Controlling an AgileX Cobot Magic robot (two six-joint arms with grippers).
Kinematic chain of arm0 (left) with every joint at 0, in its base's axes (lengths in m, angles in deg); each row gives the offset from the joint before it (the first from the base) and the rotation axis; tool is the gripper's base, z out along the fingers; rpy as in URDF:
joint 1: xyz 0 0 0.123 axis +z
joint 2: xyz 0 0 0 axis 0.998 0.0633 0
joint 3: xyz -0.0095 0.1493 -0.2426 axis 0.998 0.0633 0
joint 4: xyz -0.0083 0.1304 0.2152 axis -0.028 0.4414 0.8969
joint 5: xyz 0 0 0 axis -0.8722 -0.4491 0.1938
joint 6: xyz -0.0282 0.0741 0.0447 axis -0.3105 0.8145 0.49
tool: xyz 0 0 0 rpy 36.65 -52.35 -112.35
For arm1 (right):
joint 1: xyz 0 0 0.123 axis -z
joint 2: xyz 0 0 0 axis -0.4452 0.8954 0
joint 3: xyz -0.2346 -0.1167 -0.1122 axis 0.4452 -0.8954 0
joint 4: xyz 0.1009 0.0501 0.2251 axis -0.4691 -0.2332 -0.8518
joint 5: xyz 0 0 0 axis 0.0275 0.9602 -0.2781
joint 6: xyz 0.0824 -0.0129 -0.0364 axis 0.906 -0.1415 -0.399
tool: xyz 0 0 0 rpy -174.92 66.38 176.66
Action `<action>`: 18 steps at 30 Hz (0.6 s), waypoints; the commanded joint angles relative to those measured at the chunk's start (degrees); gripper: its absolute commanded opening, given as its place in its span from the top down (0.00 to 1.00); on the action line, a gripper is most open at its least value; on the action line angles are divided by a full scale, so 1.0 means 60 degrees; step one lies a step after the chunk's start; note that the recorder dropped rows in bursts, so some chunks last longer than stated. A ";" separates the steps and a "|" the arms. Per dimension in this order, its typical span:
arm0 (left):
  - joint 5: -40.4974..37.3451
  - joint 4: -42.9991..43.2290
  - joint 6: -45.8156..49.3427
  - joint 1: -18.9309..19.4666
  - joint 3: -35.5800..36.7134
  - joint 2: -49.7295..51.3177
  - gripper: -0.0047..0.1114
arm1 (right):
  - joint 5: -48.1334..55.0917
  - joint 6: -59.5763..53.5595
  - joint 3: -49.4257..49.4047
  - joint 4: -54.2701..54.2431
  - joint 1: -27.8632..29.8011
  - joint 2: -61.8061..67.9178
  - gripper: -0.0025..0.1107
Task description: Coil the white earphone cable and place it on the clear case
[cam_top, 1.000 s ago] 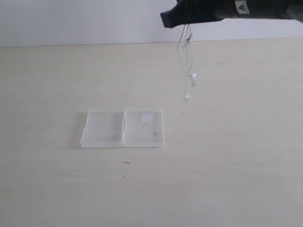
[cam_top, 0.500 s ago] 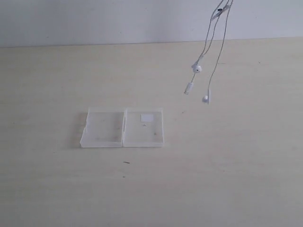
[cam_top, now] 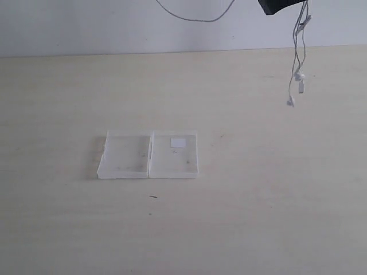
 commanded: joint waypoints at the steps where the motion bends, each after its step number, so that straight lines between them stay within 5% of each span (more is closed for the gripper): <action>1: -0.0522 -0.0498 0.0001 0.0003 0.0049 0.0570 0.96 | 0.0086 -0.0133 0.0007 -0.0487 0.0015 0.0025 0.98; 12: -0.1882 -0.2681 0.1663 0.0003 0.0225 0.1498 0.96 | -0.0790 -0.0046 -0.0282 0.0287 0.0015 0.0629 0.98; 18: -0.2005 -0.2705 0.2102 0.0003 0.0726 0.1819 0.94 | -0.0772 -0.0046 -0.0282 0.0308 0.0015 0.0609 0.98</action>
